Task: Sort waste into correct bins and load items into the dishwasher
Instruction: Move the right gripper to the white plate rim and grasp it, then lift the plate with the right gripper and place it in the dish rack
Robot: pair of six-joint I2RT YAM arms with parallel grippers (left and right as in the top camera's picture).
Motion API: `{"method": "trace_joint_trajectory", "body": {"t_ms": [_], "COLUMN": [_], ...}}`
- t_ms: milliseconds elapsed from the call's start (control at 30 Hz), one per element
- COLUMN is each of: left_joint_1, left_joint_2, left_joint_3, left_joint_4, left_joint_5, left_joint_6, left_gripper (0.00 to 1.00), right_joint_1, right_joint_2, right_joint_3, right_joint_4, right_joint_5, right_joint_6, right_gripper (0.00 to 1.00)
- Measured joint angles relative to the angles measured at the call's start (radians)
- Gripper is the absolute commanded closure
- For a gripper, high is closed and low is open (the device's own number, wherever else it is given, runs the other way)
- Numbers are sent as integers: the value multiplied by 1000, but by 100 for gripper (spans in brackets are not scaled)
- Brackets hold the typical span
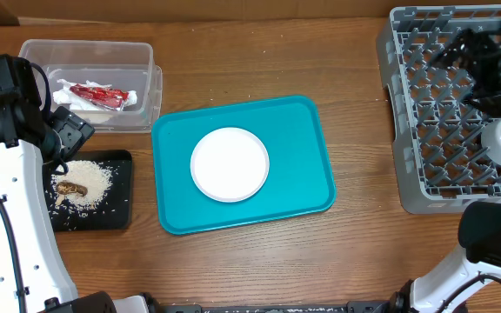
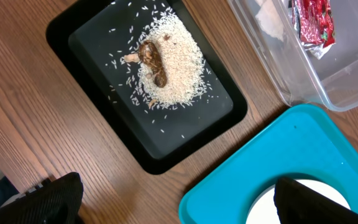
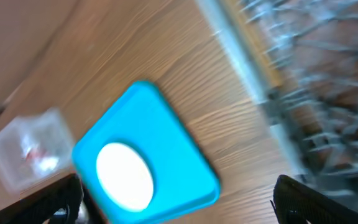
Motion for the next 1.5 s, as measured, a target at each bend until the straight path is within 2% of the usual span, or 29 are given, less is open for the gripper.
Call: {"method": "trace_joint_trajectory", "body": {"t_ms": [100,200,367,467,533,633,767,900,1067,1200,1400,1500], "left_joint_1": [0,0,0,0,0,0,0,0,0,0,0,0], "left_joint_2": [0,0,0,0,0,0,0,0,0,0,0,0], "left_joint_3": [0,0,0,0,0,0,0,0,0,0,0,0], "left_joint_4": [-1,-1,-3,-2,-2,-2,-3,-3,-2,-2,-3,-2], "left_joint_5": [0,2,6,7,8,8,8,8,8,8,8,8], "left_joint_6": [0,0,0,0,0,0,0,0,0,0,0,0], "left_gripper": [0,0,0,0,0,0,0,0,0,0,0,0], "right_joint_1": [86,237,539,689,762,846,901,914,920,925,926,926], "right_joint_2": [-1,-3,-2,3,17,50,105,150,208,233,237,237], "right_joint_3": [-26,-108,-337,-471,-530,-580,-588,-589,-591,-595,-618,-646], "right_joint_4": [5,42,237,381,454,510,535,570,596,608,663,673], "right_joint_5": [-34,-2,82,148,198,285,364,398,410,410,410,409], "right_joint_6": [-50,-75,-68,-16,33,122,228,303,340,355,400,433], "right_gripper": [0,0,1,10,20,28,36,36,37,46,47,52]}}
